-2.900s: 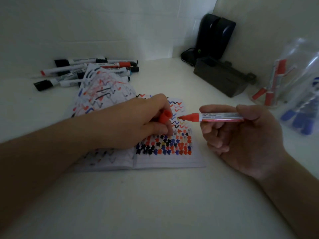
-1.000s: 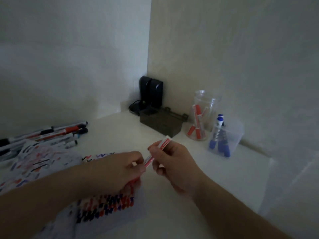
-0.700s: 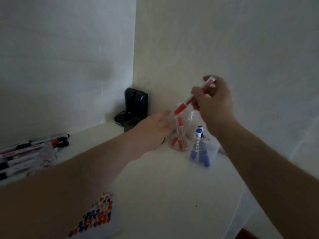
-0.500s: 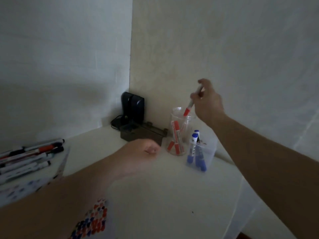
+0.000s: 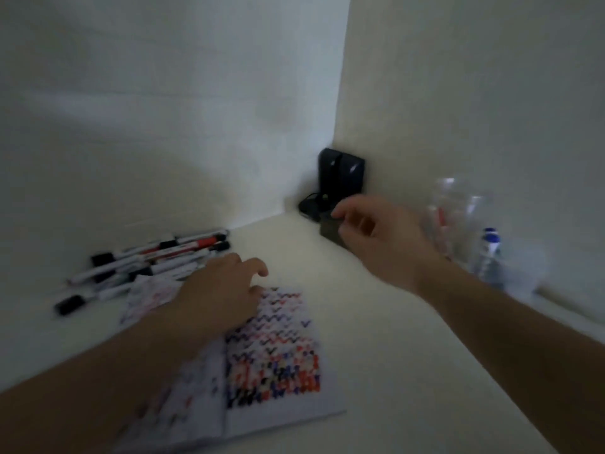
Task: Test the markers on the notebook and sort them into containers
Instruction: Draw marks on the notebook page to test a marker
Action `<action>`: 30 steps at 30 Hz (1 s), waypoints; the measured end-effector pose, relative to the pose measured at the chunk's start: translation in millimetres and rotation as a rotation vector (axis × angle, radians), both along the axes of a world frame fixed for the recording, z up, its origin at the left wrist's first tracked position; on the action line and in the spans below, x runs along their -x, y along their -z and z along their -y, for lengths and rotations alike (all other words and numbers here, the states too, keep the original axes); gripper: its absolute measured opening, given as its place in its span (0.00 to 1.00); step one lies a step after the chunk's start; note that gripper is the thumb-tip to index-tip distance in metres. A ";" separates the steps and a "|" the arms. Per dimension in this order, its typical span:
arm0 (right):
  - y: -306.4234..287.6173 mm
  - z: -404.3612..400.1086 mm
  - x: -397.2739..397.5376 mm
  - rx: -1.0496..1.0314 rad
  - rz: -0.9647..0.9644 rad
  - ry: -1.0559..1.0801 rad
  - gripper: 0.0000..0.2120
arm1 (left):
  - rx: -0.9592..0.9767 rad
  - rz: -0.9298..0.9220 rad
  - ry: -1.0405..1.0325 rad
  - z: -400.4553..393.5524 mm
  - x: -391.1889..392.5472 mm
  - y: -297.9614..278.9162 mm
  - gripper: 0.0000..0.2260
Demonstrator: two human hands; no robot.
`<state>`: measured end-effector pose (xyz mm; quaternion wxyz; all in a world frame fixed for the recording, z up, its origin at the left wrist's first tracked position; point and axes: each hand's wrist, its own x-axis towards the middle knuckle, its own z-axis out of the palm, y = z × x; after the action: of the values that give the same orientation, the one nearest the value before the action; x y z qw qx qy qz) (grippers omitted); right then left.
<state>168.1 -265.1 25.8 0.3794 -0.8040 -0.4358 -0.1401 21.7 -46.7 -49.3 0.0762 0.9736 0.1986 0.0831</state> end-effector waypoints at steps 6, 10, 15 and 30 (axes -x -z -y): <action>72.7 -72.1 64.6 0.324 -0.133 -0.256 0.11 | -0.122 0.226 -0.271 -66.5 37.4 16.7 0.13; 96.4 -83.5 66.6 0.288 -0.197 -0.228 0.08 | -0.213 0.273 -0.332 -90.2 47.5 28.9 0.12; 99.2 -80.0 63.8 0.255 -0.240 -0.238 0.07 | -0.331 0.228 -0.278 -88.2 39.1 30.8 0.14; 66.5 -61.0 89.8 -0.200 -0.750 -0.596 0.20 | 0.260 0.326 0.466 19.1 58.7 -10.9 0.11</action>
<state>78.3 -204.1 -40.7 0.6093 -0.5989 -0.4647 0.2326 -37.0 -65.8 -38.4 0.2480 0.9488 -0.0359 0.1925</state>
